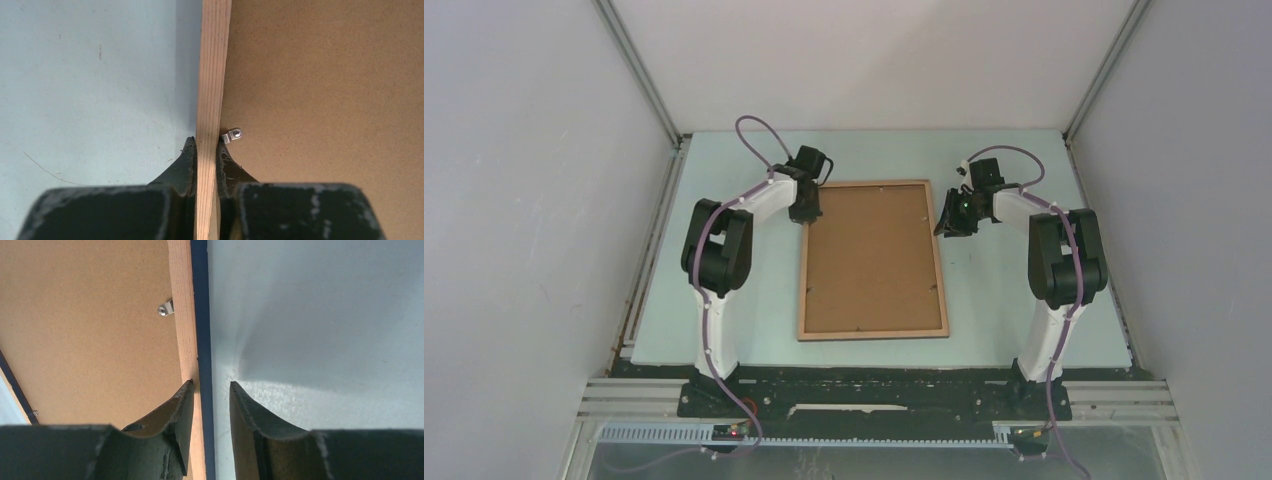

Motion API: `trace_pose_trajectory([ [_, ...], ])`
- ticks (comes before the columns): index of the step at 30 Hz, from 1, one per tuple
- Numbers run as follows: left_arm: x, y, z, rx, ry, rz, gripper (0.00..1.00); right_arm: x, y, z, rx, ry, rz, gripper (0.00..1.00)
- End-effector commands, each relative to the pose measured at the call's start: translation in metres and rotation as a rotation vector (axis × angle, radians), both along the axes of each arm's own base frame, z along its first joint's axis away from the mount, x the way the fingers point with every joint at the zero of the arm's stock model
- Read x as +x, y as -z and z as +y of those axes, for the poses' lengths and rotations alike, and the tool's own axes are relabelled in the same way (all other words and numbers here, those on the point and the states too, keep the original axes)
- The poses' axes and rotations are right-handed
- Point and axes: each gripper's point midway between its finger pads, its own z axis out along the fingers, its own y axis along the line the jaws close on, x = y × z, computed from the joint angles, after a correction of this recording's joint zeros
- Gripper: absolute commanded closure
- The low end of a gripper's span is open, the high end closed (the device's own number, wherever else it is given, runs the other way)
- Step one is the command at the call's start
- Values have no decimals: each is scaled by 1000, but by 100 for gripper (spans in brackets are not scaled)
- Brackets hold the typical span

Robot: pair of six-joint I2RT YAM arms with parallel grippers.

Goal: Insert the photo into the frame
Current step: Install the photo frame at the center of the board, then adjust the photo frame at the center of the board.

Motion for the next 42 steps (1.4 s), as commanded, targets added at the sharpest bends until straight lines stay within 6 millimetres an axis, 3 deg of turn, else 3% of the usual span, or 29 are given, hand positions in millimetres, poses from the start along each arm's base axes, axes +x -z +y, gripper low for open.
trace_pose_trajectory([
  [1,7,2,35,123,-101,-39,100,8,-3,0,-15,-14,-19,61],
  [6,5,-16,31,77,-104,-73,94,8,-3,0,-14,-14,-19,61],
  [7,2,-21,26,50,-93,-77,90,8,-3,0,-15,-14,-20,61],
  [11,-13,-39,19,-32,-77,-108,52,8,-3,1,-26,-16,-22,60],
  [14,-31,-42,19,-71,-76,-101,42,8,-5,4,-40,-26,-34,53],
  [18,-57,-29,7,-177,-73,-59,31,6,-7,10,-71,-40,-35,41],
  [26,-119,4,-32,-483,-40,14,25,-9,4,20,-145,-70,46,43],
  [34,-165,12,-88,-680,60,51,26,-13,5,43,-132,-135,95,44],
  [38,-196,7,-132,-775,119,45,26,-2,0,57,-82,-158,88,44],
  [42,-228,5,-169,-807,147,68,25,23,0,71,-60,-174,75,44],
])
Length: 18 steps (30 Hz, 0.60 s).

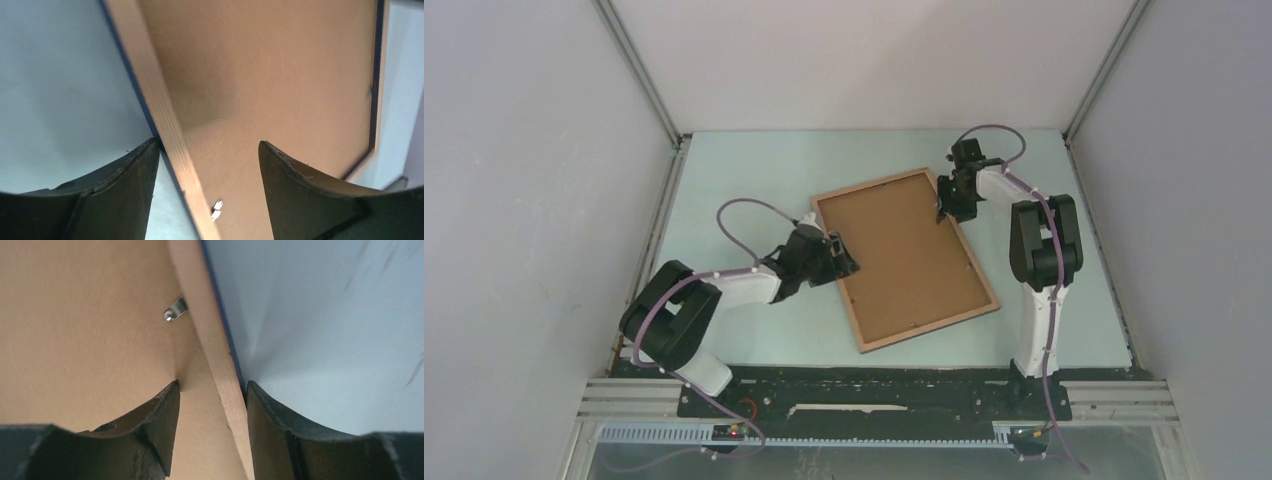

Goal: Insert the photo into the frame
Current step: Adjust the photo frame at the center of the board.

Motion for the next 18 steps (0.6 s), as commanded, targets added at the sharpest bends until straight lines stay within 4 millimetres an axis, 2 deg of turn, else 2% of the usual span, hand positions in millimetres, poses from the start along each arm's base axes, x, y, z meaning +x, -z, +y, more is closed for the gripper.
trace_pose_trajectory([
  [1,-90,10,-84,-209,190,202,25,7,-6,82,223,-126,51,44],
  [7,-107,0,-109,-237,233,196,25,53,-4,103,245,-153,53,44],
  [10,-109,2,-106,-192,243,197,25,75,-20,103,245,-152,11,43],
  [13,-107,-4,-96,-121,266,156,24,90,-49,94,238,-145,-56,41],
  [14,-106,-8,-91,-83,285,129,24,93,-65,89,230,-139,-90,40],
  [18,-98,-39,-64,31,301,8,23,87,-107,54,151,-99,-154,39],
])
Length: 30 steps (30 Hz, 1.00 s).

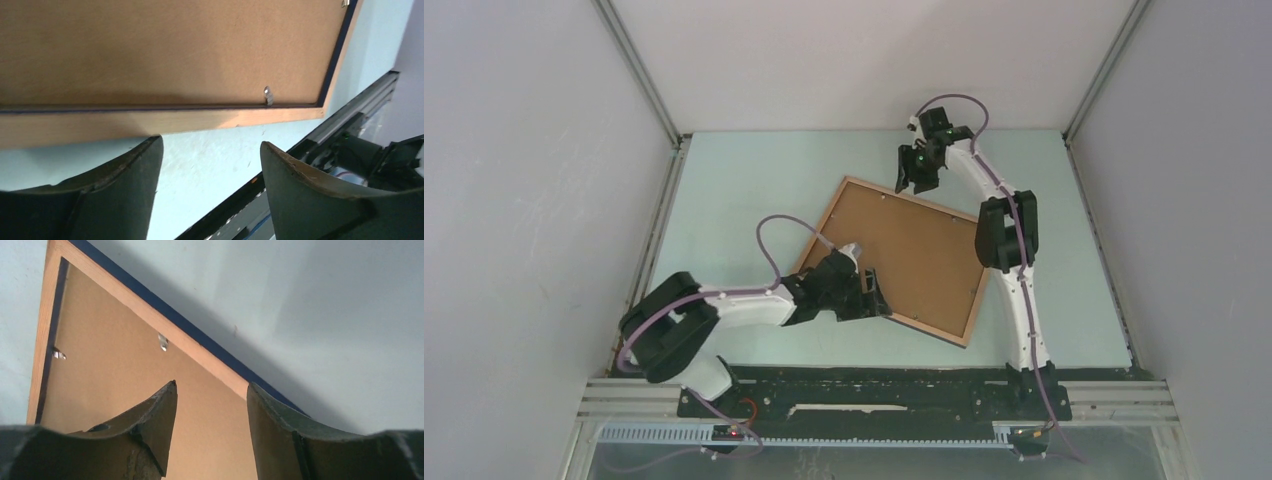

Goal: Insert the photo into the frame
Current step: Adjust the photo frame at the center of the board.

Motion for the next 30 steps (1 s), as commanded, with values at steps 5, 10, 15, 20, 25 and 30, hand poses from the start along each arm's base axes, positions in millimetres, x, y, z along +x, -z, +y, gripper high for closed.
trace_pose_trajectory([
  [5,45,-88,83,188,-103,-307,16,-43,-110,-62,-61,111,-132,38],
  [10,66,-122,146,234,-281,-369,15,-92,-110,-74,-13,132,-143,38],
  [15,69,-138,178,224,-384,-417,13,-138,-84,-85,-40,159,-93,40],
  [20,70,-127,176,224,-363,-364,14,-176,-56,-95,-48,197,-47,43],
  [25,67,-109,166,175,-334,-348,13,-206,-33,-122,-103,310,-5,44],
  [30,60,-96,138,67,-245,-278,13,-232,-28,-145,-120,420,-19,46],
])
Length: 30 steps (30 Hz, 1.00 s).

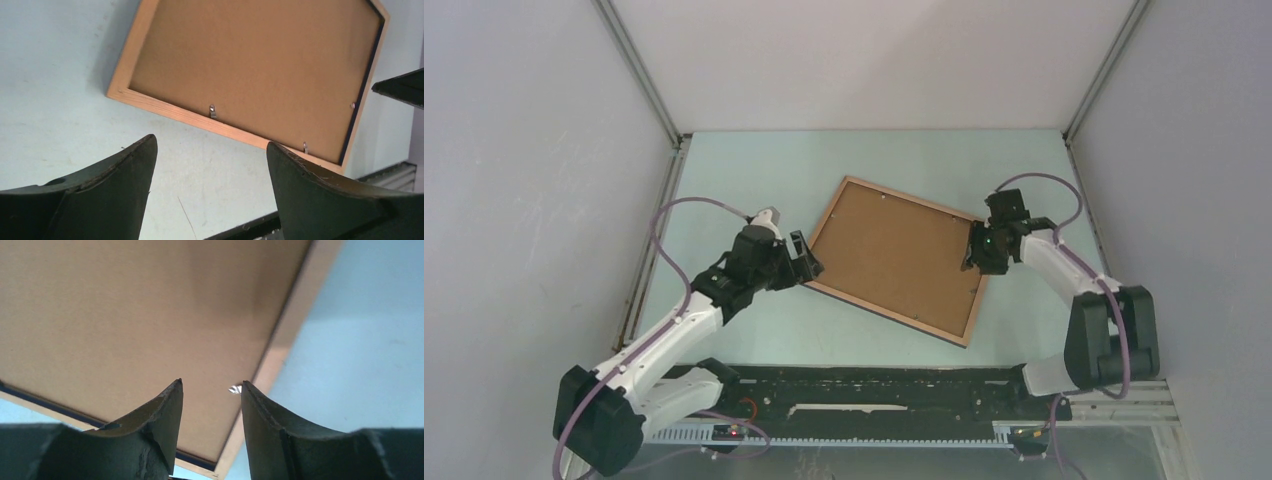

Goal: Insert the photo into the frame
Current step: Adjust the photo frame at the center of the board.

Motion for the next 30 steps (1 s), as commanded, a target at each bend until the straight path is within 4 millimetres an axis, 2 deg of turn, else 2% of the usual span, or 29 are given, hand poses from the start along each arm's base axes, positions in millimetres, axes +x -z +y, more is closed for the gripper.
trace_pose_trajectory([
  [1,-2,0,-32,-130,115,24,13,-2,-19,-19,-35,117,-112,46],
  [4,-6,1,-41,-157,163,45,14,-15,-33,-11,-28,74,-153,45],
  [6,-7,-2,-42,-152,180,41,14,-21,-43,4,-24,-3,-196,43],
  [11,-10,-16,-30,-105,168,-1,14,-38,-52,47,-21,-214,-217,40],
  [15,-12,-32,-17,-109,107,-71,14,-45,-56,73,-111,-334,-195,40],
  [19,-12,-45,-2,-77,49,-102,12,-54,-47,104,-203,-492,-136,41],
  [25,-9,-56,19,22,-6,-131,8,-71,-21,152,-236,-696,-76,43],
  [30,-12,-55,33,64,-47,-133,7,-86,-4,176,-235,-794,-40,44],
])
